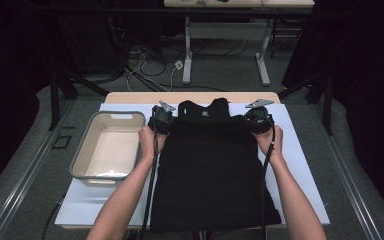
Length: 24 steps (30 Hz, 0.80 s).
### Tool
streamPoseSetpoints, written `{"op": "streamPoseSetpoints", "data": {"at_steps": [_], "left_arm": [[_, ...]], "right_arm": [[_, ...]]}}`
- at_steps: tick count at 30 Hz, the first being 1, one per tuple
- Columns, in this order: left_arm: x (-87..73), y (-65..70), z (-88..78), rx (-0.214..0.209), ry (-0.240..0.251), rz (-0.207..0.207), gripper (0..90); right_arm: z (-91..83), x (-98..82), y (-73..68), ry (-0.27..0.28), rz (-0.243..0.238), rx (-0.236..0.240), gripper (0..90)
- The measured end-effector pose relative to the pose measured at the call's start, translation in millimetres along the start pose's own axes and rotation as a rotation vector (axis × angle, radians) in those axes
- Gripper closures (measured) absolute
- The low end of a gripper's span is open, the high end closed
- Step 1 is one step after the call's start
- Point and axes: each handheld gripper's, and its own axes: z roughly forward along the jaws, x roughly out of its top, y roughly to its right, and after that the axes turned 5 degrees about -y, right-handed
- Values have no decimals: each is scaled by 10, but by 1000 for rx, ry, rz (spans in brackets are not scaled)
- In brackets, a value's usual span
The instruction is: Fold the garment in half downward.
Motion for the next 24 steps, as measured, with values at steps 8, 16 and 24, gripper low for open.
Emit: {"op": "streamPoseSetpoints", "data": {"at_steps": [8, 16, 24], "left_arm": [[-183, 141, -52, 31, -65, 17, 861], [-434, 385, -116, 22, -103, 79, 853], [-535, 389, -72, -33, -129, 58, 698]], "right_arm": [[-49, -267, -75, -35, -30, 57, 839], [-94, -567, -210, -113, -69, 105, 832], [-10, -698, -249, -190, -44, 133, 729]]}}
